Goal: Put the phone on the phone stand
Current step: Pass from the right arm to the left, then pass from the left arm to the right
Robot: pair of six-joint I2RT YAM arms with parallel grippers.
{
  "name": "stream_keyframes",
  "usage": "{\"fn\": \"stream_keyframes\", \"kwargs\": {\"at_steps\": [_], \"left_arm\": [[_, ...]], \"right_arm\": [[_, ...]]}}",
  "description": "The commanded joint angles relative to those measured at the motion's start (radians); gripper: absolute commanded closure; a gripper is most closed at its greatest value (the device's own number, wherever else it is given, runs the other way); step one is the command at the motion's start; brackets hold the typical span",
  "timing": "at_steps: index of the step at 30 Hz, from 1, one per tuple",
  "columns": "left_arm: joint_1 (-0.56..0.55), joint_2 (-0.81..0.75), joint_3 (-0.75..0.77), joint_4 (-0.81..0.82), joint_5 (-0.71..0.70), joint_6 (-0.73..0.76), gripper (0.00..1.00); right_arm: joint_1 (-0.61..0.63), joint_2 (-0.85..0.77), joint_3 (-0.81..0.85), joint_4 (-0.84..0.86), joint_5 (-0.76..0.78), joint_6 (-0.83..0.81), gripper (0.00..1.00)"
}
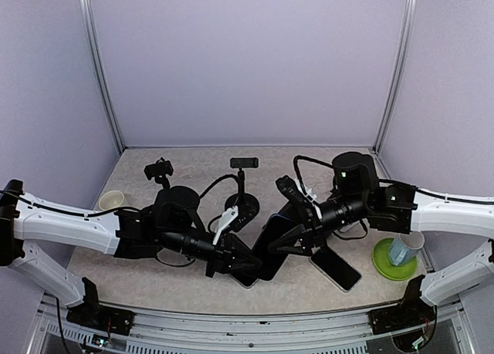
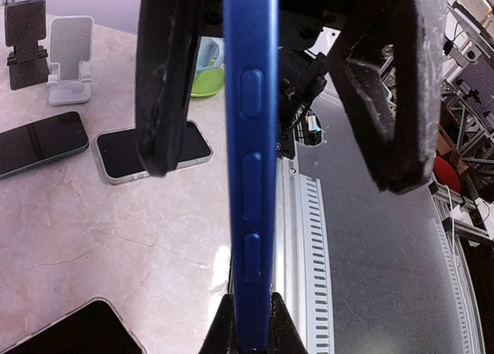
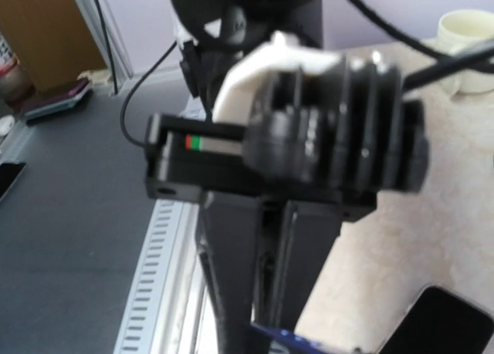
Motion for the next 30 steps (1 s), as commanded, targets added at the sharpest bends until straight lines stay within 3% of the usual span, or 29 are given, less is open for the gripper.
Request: {"fn": "stream_keyframes", "kwargs": {"at_steps": [1, 14, 20, 25, 30], "left_arm": [[-0.001, -0.052, 0.014, 0.073, -0.024, 0.004, 1.0], [-0.011, -0.126, -0.028, 0.111, -0.038, 0.037, 1.0], [-0.012, -0.127, -0.035, 0.11, -0.054, 0.041, 1.0], [-0.01, -0.138, -0.044, 0.116, -0.064, 0.045, 1.0], [-0.006, -0.159, -0.067, 0.125, -0.082, 0.039, 1.0]], "right_arm": [[0.006, -0.048, -0.023, 0.092, 0.022, 0.021, 0.43], [-0.034, -0.01, -0.075, 0.353, -0.051, 0.222, 0.44], [-0.034, 0.036, -0.096, 0.508, -0.143, 0.315, 0.58], [-0.035, 0.081, -0.086, 0.541, -0.185, 0.348, 0.77], [-0.034, 0.091, -0.088, 0.553, -0.186, 0.355, 0.89]]}}
